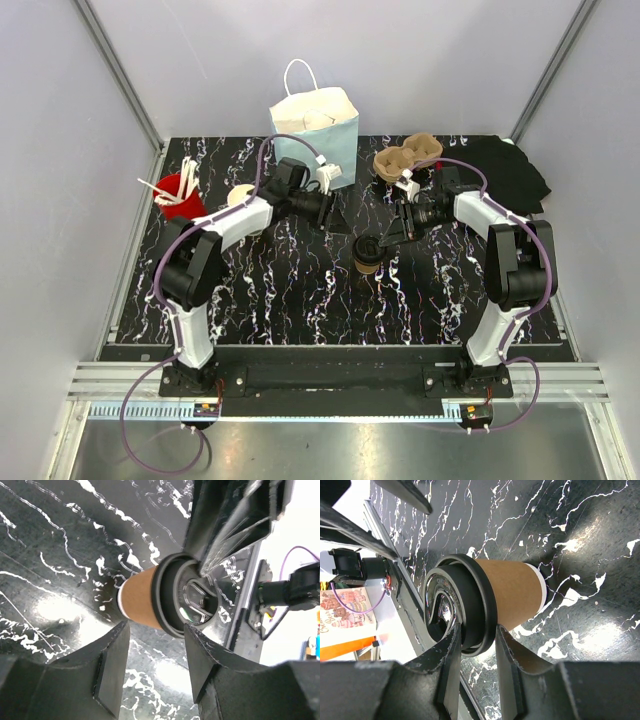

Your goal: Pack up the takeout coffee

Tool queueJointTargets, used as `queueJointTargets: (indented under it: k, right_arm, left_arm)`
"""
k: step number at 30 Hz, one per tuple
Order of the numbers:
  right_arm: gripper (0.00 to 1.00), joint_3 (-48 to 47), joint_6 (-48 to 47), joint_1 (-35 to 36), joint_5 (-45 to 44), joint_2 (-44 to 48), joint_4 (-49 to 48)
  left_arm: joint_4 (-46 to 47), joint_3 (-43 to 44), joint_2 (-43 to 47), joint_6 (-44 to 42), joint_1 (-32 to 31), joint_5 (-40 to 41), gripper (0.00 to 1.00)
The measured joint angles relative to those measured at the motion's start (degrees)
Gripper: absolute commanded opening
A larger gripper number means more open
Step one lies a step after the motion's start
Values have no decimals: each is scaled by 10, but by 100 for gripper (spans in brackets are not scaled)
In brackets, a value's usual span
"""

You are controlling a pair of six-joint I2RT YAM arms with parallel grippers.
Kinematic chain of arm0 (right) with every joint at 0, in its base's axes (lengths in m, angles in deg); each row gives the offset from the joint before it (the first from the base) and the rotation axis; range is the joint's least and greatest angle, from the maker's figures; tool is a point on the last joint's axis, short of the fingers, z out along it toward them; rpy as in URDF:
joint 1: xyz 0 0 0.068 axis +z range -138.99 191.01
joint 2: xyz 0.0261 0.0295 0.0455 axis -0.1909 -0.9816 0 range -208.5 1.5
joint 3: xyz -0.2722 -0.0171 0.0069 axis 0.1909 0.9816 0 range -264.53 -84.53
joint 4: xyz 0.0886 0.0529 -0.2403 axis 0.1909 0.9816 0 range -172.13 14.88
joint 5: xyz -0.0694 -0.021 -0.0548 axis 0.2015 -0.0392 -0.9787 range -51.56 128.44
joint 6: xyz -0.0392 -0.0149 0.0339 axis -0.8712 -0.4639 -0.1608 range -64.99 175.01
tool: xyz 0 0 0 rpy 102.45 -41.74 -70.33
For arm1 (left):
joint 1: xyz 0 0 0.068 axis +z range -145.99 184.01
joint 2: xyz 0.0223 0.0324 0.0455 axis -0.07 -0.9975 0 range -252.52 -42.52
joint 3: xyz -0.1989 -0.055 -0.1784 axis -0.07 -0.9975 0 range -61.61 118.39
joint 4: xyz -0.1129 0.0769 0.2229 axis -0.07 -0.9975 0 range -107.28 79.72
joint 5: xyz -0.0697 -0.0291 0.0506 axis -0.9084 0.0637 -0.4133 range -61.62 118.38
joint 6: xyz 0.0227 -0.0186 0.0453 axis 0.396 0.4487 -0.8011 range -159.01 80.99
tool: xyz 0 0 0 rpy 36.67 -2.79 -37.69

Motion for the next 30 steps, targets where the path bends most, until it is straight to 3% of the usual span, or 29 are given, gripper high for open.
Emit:
queueJointTargets:
  k: [14,30]
  right_arm:
    - [22,0,3,0,5,-1,0]
    - [22,-1,7,0,7,-3,-1]
  left_arm:
    - [56,-79,19,15,-4,-14,52]
    - [75,-90,9,27,-41,-8,49]
